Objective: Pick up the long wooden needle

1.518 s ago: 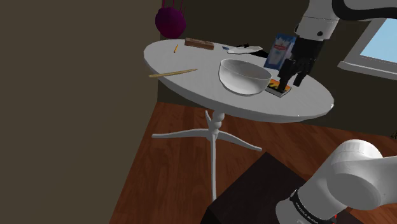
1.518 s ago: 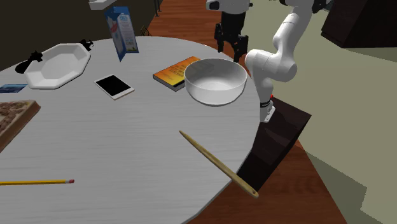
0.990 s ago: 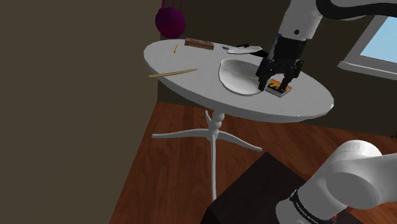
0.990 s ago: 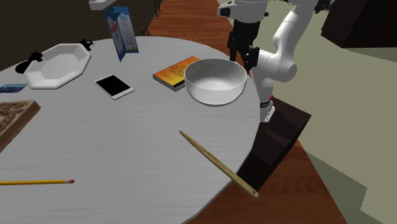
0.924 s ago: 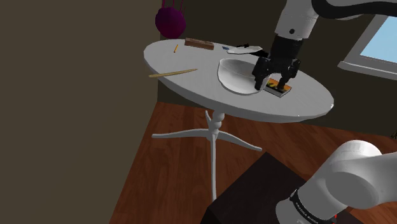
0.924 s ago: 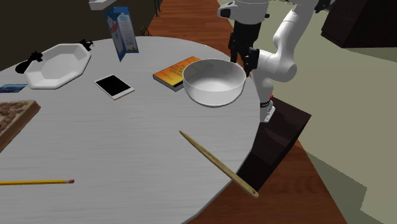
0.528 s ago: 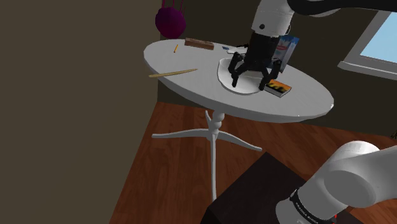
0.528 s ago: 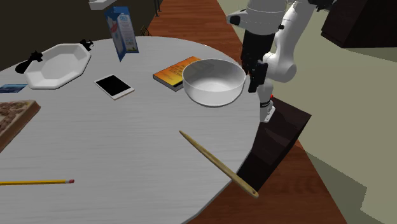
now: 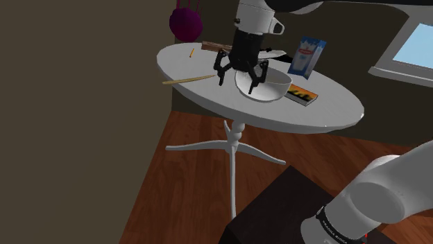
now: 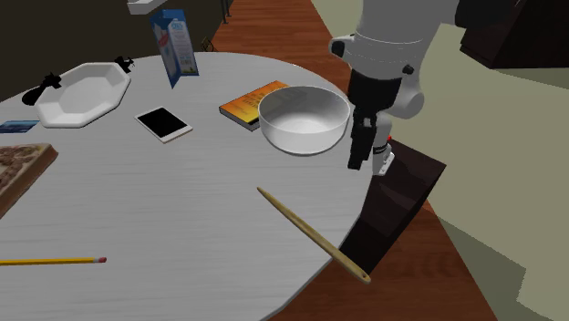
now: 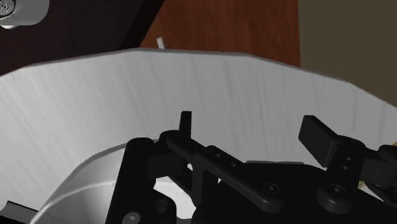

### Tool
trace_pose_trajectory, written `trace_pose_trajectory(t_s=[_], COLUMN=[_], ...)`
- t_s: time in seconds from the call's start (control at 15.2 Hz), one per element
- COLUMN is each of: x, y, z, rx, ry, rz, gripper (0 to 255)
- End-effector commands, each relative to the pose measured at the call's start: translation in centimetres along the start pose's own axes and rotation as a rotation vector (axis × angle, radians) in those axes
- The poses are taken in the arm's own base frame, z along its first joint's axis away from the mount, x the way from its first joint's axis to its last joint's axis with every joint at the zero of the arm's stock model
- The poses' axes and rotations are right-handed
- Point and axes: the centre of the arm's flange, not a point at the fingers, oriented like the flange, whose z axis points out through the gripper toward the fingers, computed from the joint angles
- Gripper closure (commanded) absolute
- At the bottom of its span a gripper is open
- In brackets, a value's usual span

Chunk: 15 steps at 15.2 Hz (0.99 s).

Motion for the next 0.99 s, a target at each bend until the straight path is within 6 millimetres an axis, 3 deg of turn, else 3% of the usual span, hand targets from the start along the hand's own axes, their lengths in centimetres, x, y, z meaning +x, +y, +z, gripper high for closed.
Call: trace_pose_trajectory(t_s=[0.0, 0.33, 0.73, 0.92], x=[-0.1, 1.3, 4.5, 4.9], y=[-2.5, -8.6, -15.4, -16.2], z=[-0.1, -0.1, -0.3, 0.7], rx=[0.01, 0.031, 0.056, 0.059], ry=[0.002, 0.012, 0.024, 0.026], rz=[0.086, 0.284, 0.521, 0.549], gripper=[0, 0, 0, 0])
